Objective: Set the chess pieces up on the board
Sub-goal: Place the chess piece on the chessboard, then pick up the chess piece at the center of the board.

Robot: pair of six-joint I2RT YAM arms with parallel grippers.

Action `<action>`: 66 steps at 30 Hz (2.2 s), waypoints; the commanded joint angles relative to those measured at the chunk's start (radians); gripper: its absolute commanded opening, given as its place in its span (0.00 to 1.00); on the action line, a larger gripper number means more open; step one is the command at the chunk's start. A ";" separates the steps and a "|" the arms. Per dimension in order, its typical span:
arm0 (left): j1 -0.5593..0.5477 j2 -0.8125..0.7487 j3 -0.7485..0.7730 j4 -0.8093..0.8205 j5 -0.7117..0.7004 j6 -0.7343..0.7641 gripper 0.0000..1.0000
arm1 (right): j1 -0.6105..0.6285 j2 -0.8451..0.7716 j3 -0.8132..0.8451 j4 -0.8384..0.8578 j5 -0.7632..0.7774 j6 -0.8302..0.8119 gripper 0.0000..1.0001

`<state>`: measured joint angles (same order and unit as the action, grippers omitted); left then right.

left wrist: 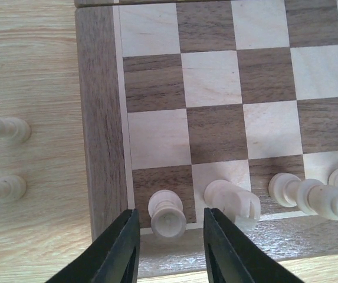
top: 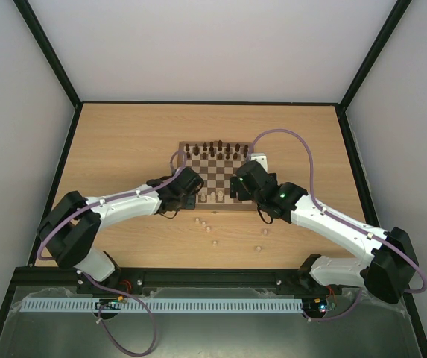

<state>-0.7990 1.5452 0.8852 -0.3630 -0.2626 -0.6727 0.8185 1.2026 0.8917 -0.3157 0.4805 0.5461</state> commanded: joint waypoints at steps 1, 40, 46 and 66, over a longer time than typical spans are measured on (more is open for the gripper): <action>0.006 0.003 0.027 -0.013 -0.013 0.006 0.36 | -0.003 -0.002 -0.009 -0.009 0.020 -0.003 0.99; 0.009 -0.582 -0.143 0.256 -0.006 0.116 0.99 | 0.225 -0.094 -0.093 -0.328 -0.178 0.273 0.96; 0.009 -0.523 -0.145 0.276 0.015 0.106 0.99 | 0.225 -0.083 -0.087 -0.451 0.011 0.442 0.88; 0.012 -0.557 -0.137 0.249 -0.007 0.113 0.99 | 0.226 -0.141 -0.272 -0.446 -0.022 0.592 0.53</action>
<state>-0.7914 1.0054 0.7506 -0.1188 -0.2554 -0.5606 1.0405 1.0489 0.6136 -0.7277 0.4301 1.1240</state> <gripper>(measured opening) 0.988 0.552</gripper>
